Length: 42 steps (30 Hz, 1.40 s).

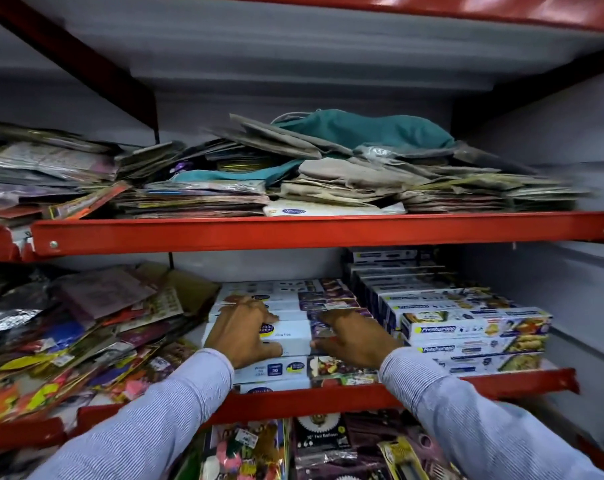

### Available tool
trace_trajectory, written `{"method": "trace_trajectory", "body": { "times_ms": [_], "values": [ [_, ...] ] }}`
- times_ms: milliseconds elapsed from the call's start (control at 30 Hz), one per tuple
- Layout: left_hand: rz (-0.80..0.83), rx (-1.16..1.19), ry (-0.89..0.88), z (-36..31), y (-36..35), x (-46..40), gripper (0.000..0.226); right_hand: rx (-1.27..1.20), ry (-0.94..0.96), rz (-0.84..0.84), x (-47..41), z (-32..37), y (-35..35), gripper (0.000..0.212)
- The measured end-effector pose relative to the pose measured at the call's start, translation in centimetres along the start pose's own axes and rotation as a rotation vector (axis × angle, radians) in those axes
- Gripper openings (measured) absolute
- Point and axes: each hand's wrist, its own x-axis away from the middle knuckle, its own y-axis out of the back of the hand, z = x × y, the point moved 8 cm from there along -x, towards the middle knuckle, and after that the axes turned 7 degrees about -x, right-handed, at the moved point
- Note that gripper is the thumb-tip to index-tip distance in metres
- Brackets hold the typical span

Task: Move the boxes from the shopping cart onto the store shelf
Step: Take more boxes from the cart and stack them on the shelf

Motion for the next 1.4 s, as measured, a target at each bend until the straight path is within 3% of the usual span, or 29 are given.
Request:
{"method": "trace_trajectory", "body": {
  "times_ms": [200,400,567,667,833,1167,1400],
  "values": [
    [-0.02,0.068,0.0,0.5,-2.5,0.9,0.068,-0.009,0.045,-0.122,0.3,-0.3,-1.1,0.053],
    [-0.036,0.066,-0.038,1.1,-3.4,1.7,0.072,-0.079,0.042,-0.116,-0.2,-0.5,-1.7,0.047],
    [-0.049,-0.002,-0.041,1.3,-3.5,2.0,0.067,-0.025,0.082,-0.129,-0.8,-0.7,-2.5,0.058],
    [-0.054,-0.16,-0.021,1.2,-4.0,2.6,0.073,0.114,0.118,-0.225,-0.1,-0.8,-3.3,0.065],
    [-0.249,-0.263,-0.091,0.5,-5.0,4.0,0.072,0.255,0.122,-0.442,0.9,-0.5,-5.4,0.072],
    [-0.251,-0.314,-0.1,1.3,-7.6,3.2,0.076,0.333,0.045,-0.461,-0.8,-1.9,-7.5,0.076],
    [-0.161,-0.318,-0.053,0.7,-6.1,3.9,0.076,0.295,0.029,-0.466,-0.1,-0.9,-6.6,0.075]
  ]
}}
